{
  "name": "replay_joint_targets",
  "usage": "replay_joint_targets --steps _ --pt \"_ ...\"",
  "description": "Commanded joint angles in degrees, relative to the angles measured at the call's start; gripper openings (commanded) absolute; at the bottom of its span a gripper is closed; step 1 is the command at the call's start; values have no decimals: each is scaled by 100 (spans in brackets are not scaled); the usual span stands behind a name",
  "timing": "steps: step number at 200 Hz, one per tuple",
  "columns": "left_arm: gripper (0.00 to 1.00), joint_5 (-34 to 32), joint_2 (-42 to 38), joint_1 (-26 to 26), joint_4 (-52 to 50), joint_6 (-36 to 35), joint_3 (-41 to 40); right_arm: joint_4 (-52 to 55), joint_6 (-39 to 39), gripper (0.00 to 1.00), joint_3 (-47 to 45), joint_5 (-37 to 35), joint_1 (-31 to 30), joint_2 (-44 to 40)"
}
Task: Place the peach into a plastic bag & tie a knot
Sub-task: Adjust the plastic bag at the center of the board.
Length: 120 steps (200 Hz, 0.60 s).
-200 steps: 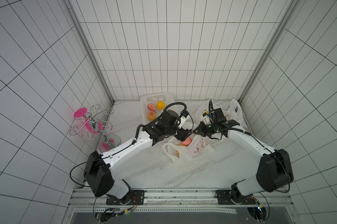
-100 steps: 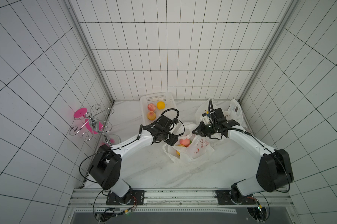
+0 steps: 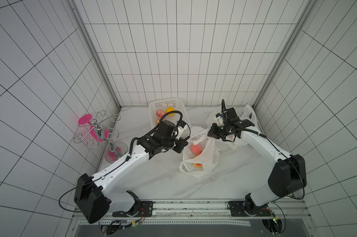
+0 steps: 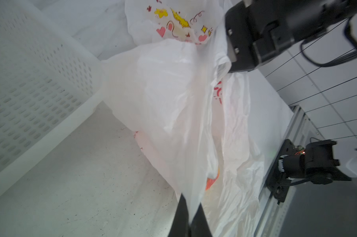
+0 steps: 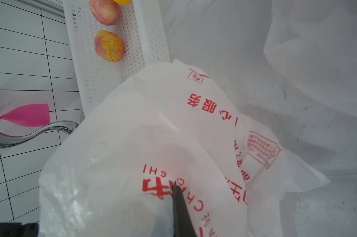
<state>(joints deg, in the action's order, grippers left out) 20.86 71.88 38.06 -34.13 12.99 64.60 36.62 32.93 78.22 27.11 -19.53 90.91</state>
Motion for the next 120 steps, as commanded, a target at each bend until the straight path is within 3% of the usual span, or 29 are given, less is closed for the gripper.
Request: replay_joint_targets --steps 1,31,65,83,120 --pt "0 428 -276 -20 -580 809 63 353 -213 0 1119 -532 103 380" --pt "0 889 -214 -132 176 1830 -230 320 -232 0 1549 -447 -17 996" --pt "0 1165 609 -627 1037 2510 -229 422 -370 1 1608 -626 -60 1385" --pt "0 1153 916 -889 1211 2671 -67 697 -569 13 1634 -908 -51 1060" --pt "0 1327 1141 -1061 1604 2927 5 1424 -955 50 1727 -1097 -84 121"
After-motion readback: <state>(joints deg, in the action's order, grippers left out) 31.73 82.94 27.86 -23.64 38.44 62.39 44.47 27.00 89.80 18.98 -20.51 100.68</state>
